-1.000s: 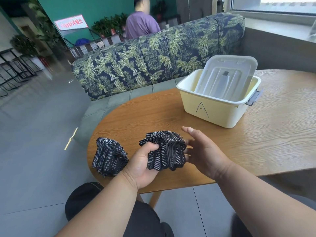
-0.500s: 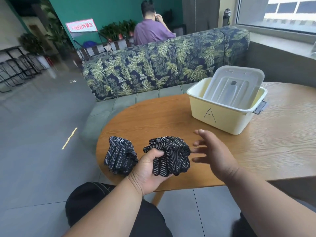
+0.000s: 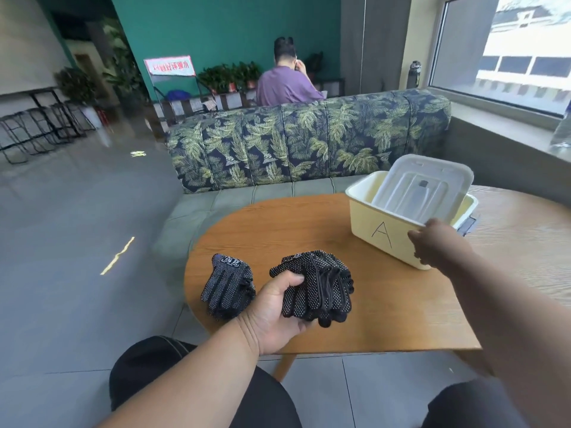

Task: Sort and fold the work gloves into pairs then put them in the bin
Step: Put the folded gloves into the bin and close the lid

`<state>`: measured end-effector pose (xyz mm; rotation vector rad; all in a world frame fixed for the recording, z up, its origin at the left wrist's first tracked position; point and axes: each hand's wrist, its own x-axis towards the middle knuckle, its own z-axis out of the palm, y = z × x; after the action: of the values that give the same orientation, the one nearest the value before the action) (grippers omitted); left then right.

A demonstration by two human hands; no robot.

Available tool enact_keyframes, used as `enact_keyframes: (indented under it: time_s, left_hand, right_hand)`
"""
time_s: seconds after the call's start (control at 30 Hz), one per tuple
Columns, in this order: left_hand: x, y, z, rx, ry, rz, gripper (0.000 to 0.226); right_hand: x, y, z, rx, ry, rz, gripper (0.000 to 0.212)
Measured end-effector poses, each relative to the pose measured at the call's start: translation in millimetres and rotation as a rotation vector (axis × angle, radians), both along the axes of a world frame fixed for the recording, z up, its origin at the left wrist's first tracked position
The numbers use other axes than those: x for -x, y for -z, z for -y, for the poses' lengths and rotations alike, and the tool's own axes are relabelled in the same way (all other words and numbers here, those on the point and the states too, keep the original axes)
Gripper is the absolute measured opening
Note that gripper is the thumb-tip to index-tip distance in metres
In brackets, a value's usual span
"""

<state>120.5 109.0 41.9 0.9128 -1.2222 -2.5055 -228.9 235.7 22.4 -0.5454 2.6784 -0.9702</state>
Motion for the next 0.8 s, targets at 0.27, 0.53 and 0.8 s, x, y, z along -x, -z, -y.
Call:
enact_keyframes:
  time_s: [0.27, 0.53, 0.8]
  left_hand:
    - [-16, -22, -6, 0.007, 0.026, -0.025, 0.054]
    - [-25, -67, -30, -0.114, 0.13, -0.283, 0.084]
    - [-32, -76, -40, -0.068, 0.084, -0.212, 0.061]
  right_hand:
    - [-74, -19, -47, 0.033, -0.027, -0.083, 0.018]
    - [-157, -40, -79, 0.114, -0.173, 0.116, 0.006]
    - [-208, -43, -94, 0.066, -0.342, 0.131, 0.01]
